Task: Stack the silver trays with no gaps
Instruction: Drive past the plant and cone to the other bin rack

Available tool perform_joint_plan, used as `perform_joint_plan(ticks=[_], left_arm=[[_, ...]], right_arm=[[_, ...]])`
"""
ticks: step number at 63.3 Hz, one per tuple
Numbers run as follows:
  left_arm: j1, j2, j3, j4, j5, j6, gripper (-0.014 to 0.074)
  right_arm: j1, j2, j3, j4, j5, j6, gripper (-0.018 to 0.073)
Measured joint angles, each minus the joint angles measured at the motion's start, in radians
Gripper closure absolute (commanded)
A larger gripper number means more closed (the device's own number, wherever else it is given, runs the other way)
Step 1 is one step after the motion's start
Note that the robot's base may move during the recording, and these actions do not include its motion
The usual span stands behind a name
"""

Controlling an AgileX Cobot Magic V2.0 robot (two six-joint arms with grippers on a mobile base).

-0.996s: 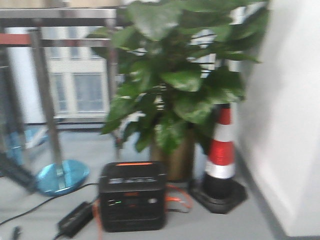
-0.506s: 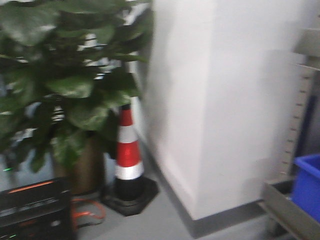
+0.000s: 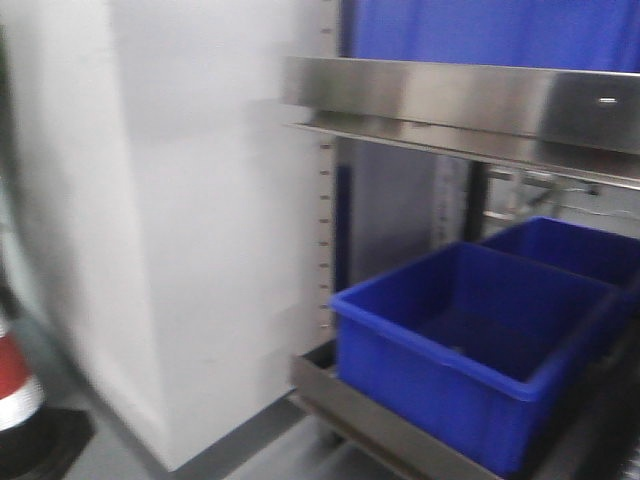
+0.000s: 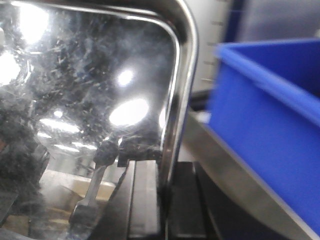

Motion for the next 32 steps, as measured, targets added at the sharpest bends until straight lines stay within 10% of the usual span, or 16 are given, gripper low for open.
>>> perform_joint_plan(ticks=[32], left_arm=[[0.0,0.0,0.0,0.0,0.0,0.0,0.0613]], right_arm=[[0.0,0.0,0.0,0.0,0.0,0.0,0.0616]])
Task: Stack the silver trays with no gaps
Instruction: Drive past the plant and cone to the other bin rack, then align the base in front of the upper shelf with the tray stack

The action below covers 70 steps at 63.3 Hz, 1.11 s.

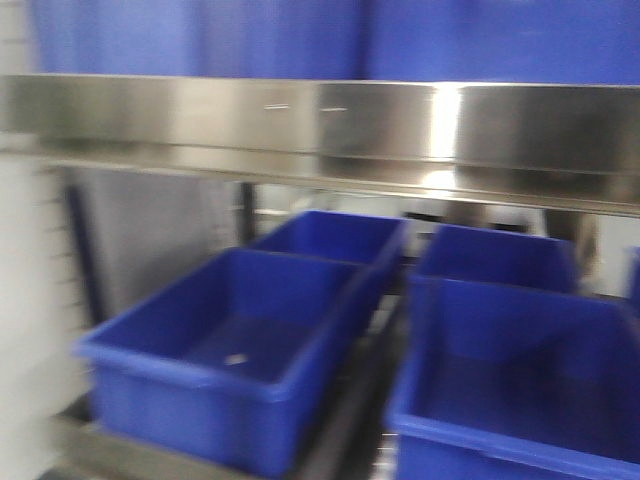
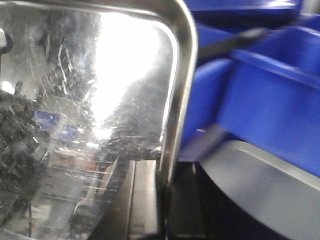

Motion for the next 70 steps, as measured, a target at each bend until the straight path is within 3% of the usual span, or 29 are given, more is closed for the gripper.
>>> perform_joint_plan(ticks=[70], left_arm=[[0.0,0.0,0.0,0.0,0.0,0.0,0.0613]], right_arm=[[0.0,0.0,0.0,0.0,0.002,0.0,0.0616]])
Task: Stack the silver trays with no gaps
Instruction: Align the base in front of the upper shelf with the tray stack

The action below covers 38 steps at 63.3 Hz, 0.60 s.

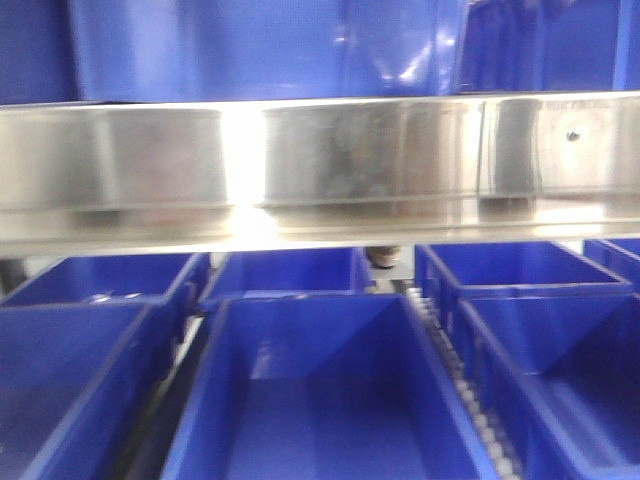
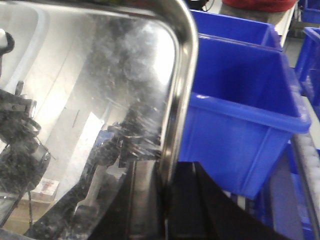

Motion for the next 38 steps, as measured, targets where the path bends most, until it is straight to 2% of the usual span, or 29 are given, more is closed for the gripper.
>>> perform_joint_plan(ticks=[38], left_arm=[[0.0,0.0,0.0,0.0,0.0,0.0,0.0613]], right_arm=[[0.0,0.0,0.0,0.0,0.0,0.0,0.0616]])
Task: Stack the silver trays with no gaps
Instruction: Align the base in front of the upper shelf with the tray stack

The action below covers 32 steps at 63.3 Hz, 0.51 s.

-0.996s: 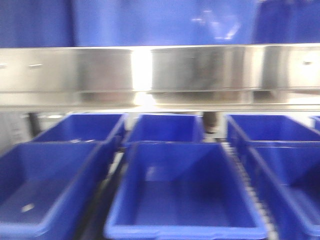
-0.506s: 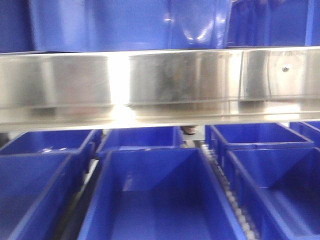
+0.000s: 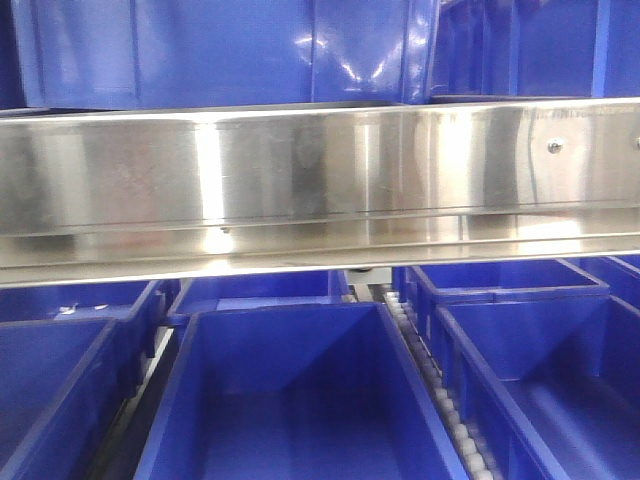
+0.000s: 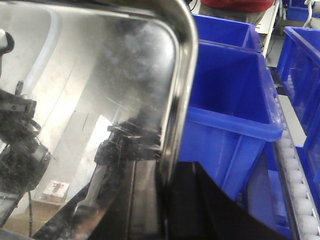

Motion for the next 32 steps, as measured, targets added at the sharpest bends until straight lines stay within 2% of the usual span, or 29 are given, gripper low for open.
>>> perform_joint_plan(ticks=[32], left_arm=[[0.0,0.0,0.0,0.0,0.0,0.0,0.0613]], right_arm=[[0.0,0.0,0.0,0.0,0.0,0.0,0.0616]])
